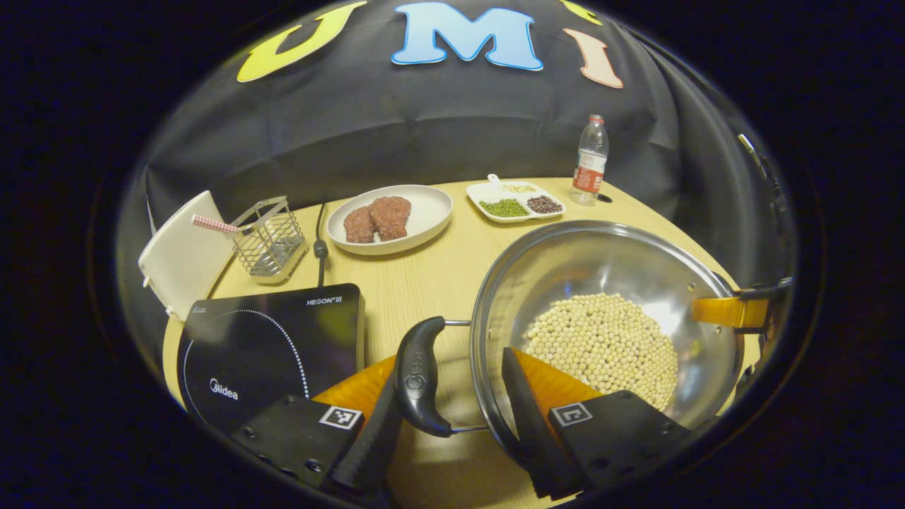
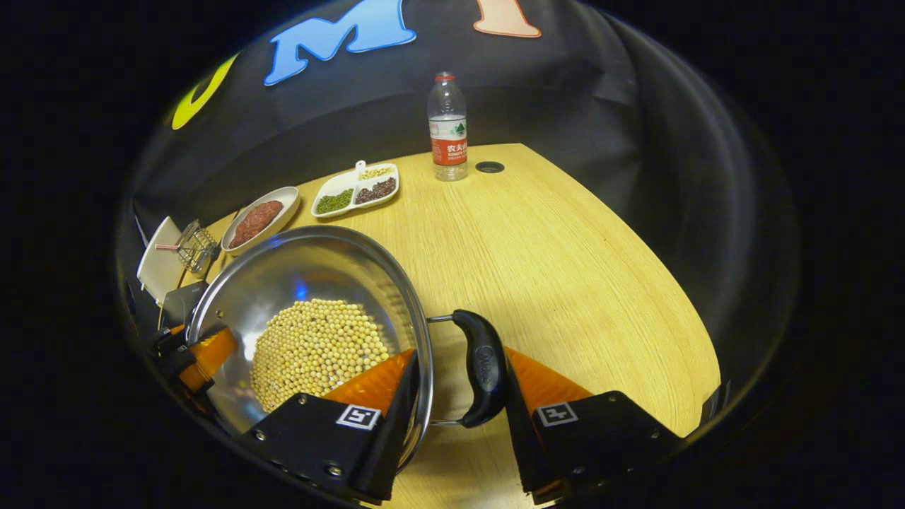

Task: First push the handle of the pot to place it horizontally, then grasp the pot with both hands and set it on the induction cooktop.

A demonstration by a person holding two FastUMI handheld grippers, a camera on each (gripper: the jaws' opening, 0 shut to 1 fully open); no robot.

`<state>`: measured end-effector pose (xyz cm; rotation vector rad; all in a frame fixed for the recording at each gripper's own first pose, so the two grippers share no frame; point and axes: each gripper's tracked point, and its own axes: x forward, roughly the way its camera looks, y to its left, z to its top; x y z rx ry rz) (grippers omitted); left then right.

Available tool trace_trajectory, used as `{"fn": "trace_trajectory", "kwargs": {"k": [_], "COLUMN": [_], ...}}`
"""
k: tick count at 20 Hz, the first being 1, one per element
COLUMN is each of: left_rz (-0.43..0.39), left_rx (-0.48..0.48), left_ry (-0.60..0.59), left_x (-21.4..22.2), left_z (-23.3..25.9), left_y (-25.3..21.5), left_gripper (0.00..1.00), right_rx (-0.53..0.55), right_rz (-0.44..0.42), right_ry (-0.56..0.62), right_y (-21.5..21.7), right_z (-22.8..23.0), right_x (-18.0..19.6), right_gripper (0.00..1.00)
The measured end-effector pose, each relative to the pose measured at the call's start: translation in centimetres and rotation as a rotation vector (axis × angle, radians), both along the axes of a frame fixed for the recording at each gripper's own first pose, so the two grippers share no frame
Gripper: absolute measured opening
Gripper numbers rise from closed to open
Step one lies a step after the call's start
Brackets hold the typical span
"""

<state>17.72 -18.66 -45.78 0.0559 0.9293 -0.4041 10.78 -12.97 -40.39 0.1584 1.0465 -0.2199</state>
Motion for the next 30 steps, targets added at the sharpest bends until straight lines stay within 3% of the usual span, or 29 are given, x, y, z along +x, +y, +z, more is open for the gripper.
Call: {"fn": "trace_trajectory", "kwargs": {"k": [1, 3, 5, 8, 12, 22, 24, 27, 30], "left_rz": [0.011, 0.019, 0.042, 0.085, 0.118, 0.194, 0.214, 0.252, 0.279], "left_rx": [0.005, 0.01, -0.027, -0.068, -0.084, -0.073, -0.064, -0.054, -0.032], "left_ry": [0.017, 0.049, 0.05, 0.074, 0.082, -0.019, -0.033, -0.053, -0.069], "left_x": [0.0, -0.3, 0.1, -0.7, -1.7, -5.8, -7.1, -8.7, -10.2], "left_z": [-0.1, -0.2, 0.1, 0.1, 1.0, 9.2, 10.5, 12.4, 14.0], "left_y": [0.1, 0.2, 0.1, 0.2, 0.2, 1.5, 2.3, 4.0, 5.8], "left_gripper": [0.77, 0.78, 0.74, 0.63, 0.63, 0.67, 0.63, 0.7, 0.66], "right_rx": [-0.001, 0.011, -0.01, -0.026, -0.028, 0.006, 0.004, 0.015, 0.037], "right_rz": [-0.003, 0.014, 0.03, 0.046, 0.07, 0.121, 0.144, 0.179, 0.206], "right_ry": [0.006, 0.018, 0.007, -0.001, 0.011, -0.05, -0.062, -0.083, -0.09], "right_y": [0.0, 0.2, 0.1, 0.1, -0.4, -0.9, -0.7, 0.3, 1.9], "right_z": [0.2, -0.1, 0.2, 0.9, 2.1, 7.5, 8.6, 10.0, 11.0], "right_x": [-0.1, -0.3, -0.3, 0.1, -1.2, -4.5, -5.1, -5.8, -6.7], "right_gripper": [0.66, 0.61, 0.52, 0.52, 0.51, 0.51, 0.51, 0.51, 0.51]}}
